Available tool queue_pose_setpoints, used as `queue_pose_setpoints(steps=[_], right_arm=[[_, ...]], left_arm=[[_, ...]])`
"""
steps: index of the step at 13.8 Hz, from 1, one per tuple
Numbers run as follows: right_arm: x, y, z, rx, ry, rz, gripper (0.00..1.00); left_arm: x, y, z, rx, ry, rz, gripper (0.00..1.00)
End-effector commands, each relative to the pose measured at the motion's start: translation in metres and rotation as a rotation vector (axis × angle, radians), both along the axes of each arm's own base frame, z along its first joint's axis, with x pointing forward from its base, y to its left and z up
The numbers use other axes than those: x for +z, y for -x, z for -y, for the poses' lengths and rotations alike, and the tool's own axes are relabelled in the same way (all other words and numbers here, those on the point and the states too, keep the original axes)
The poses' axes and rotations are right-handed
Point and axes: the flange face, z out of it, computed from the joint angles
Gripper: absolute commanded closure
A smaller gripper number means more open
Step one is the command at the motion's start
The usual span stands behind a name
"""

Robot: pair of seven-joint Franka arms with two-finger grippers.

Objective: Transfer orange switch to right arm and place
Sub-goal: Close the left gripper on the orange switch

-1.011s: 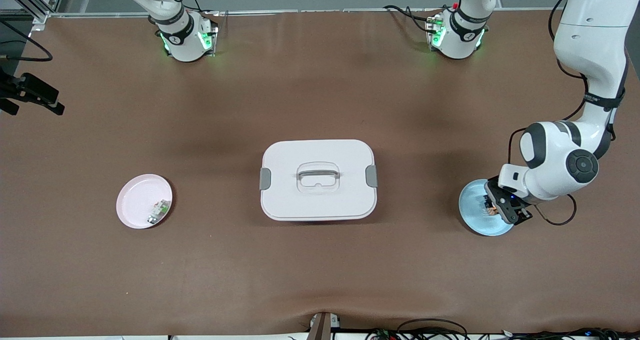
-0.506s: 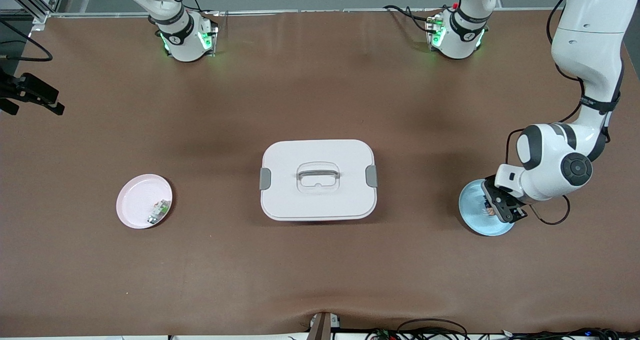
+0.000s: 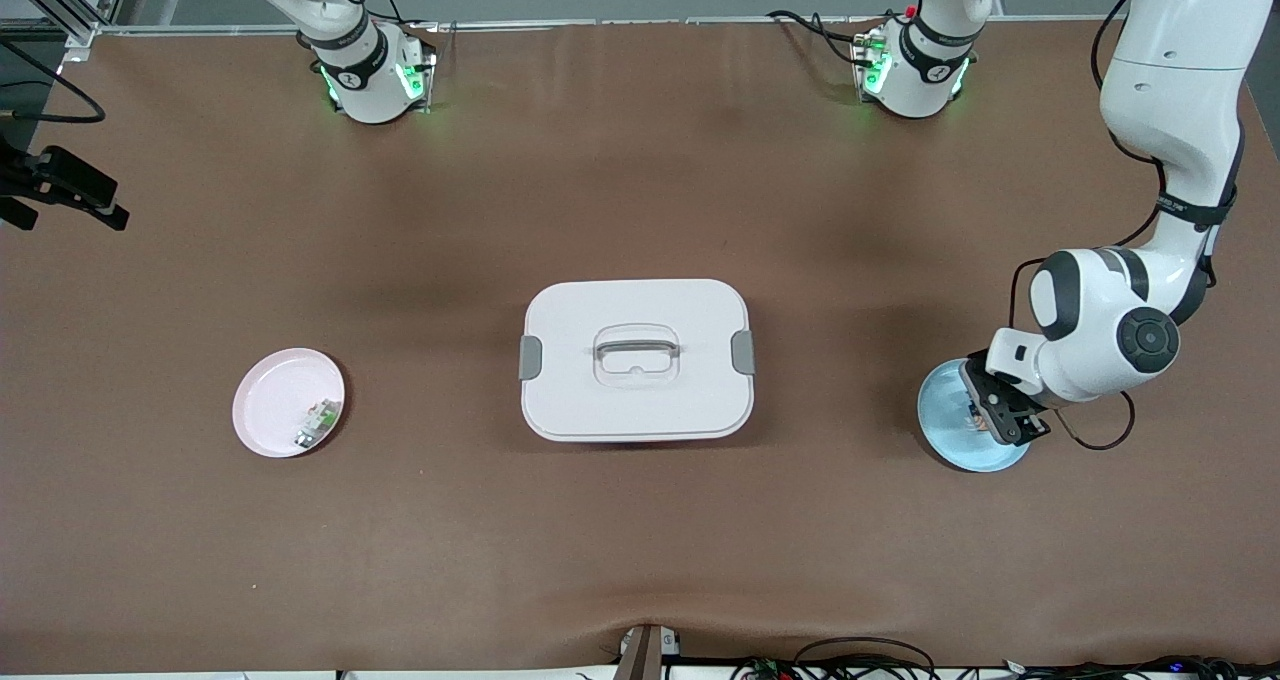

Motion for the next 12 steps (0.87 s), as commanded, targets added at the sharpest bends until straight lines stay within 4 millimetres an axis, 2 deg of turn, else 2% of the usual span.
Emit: queue_pose_setpoints(steps=[1,5,7,8,9,12], right_arm=[[0.002,-0.002,0.003,-0.018,0.0,0.005,0.0],[0.002,-0.002,0.003,-0.018,0.0,0.005,0.0],[0.002,-0.001,0.004,-0.019,0.0,0.005,0.0],[0.002,-0.002,0.003,-0.018,0.0,0.005,0.0],[0.001,-0.002,0.004,-0.019,0.0,0.003,0.0],[0.001,-0.002,0.004,-0.019,0.0,0.003,0.0]], left_arm=[[-0.002,-0.002,0.001,-0.025,0.002,-0.003,0.0],[-0.01,-0.002,-0.005,-0.026,0.002,-0.007,0.01],[-0.014,-0.001,-0.005,-0.03,0.003,-0.01,0.07],[-0.013,-0.002,-0.005,-0.03,0.003,-0.007,0.16],[-0.014,-0.001,-0.005,-0.035,0.003,-0.008,0.29],[-0.008,-0.005,-0.005,-0.062,0.002,0.005,0.73]])
